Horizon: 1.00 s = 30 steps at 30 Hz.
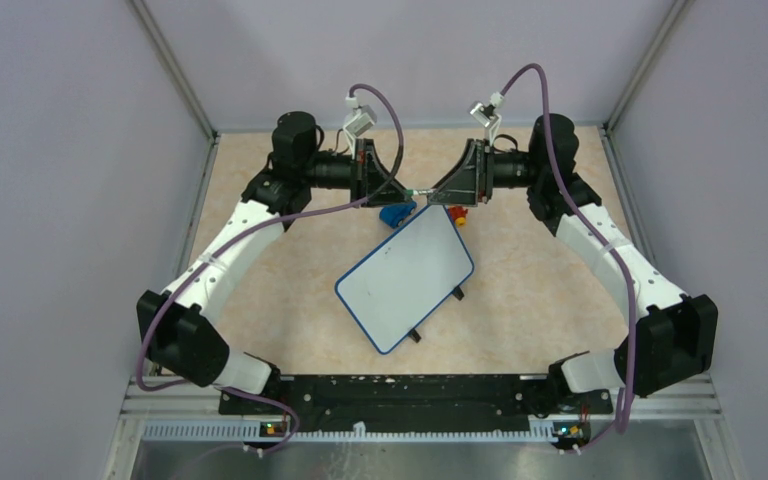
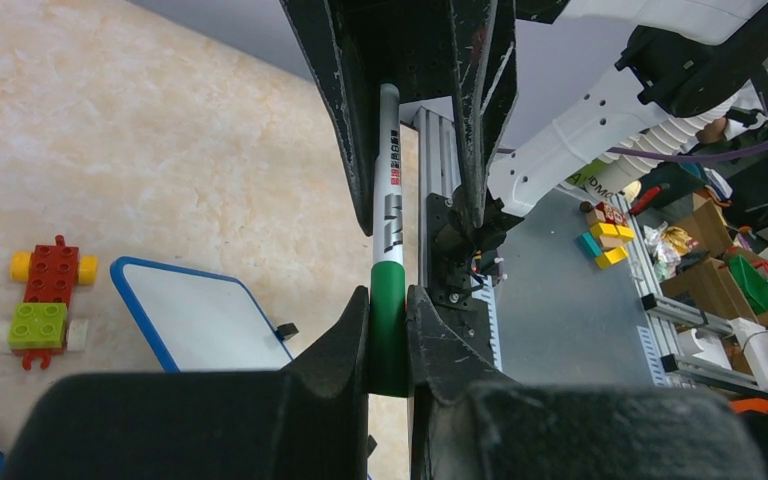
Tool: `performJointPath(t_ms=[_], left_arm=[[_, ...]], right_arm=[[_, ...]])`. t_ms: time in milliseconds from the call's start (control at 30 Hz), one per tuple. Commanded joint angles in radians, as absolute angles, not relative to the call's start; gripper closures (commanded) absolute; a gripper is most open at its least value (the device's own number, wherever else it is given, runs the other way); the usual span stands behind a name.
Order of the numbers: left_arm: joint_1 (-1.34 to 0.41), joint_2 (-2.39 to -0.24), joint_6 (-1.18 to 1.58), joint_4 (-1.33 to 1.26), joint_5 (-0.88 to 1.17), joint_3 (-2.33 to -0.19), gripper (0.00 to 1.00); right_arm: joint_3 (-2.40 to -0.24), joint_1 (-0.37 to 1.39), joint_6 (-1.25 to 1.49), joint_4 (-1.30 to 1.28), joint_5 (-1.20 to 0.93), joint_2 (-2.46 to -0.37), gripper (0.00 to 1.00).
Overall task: Write a sentence on the whiteboard
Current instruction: Open the pen cap from the whiteboard marker.
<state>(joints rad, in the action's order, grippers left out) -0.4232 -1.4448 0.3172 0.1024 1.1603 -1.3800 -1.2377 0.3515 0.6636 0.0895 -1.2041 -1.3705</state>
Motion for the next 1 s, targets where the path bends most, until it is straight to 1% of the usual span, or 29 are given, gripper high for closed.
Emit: performJointPath(t_ms=[0, 100, 233, 400, 500, 600, 633, 800, 967], left_arm=[[-0.439, -1.452, 0.332, 0.047, 1.171, -1.379, 1.0], [-0.448, -1.456, 0.33, 0.048, 1.176, -1.379, 1.0], [-0.453, -1.46, 0.329, 0.048, 1.183, -1.379, 1.0], [-0.455, -1.462, 0.334, 0.045, 1.179, -1.382, 1.0], [-0.459, -1.464, 0.333, 0.045, 1.181, -1.381, 1.0], [-0.461, -1.465, 0.329, 0.047, 1.18, -1.383, 1.0], [-0.461, -1.463, 0.325, 0.049, 1.179, -1.384, 1.0], [-0.446, -1.455, 0.285, 0.095, 1.18, -1.396, 1.0], [-0.405, -1.425, 0.28, 0.105, 1.188, -1.37, 1.0]], right_arm=[[-1.275, 0.372, 0.673, 0.142, -1.199, -1.371, 0.61], [-1.276, 0.374, 0.671, 0.142, -1.198, -1.373, 0.66], [-1.275, 0.376, 0.661, 0.132, -1.196, -1.37, 0.68], [-1.281, 0.378, 0.655, 0.123, -1.197, -1.37, 0.73], [-1.281, 0.377, 0.655, 0.123, -1.194, -1.373, 0.81], [-1.281, 0.377, 0.652, 0.119, -1.192, -1.371, 0.97], [-1.282, 0.377, 0.647, 0.112, -1.192, -1.371, 1.0], [-1.306, 0.364, 0.578, 0.017, -1.172, -1.364, 1.0], [-1.304, 0.307, 0.566, 0.002, -1.173, -1.35, 1.0]])
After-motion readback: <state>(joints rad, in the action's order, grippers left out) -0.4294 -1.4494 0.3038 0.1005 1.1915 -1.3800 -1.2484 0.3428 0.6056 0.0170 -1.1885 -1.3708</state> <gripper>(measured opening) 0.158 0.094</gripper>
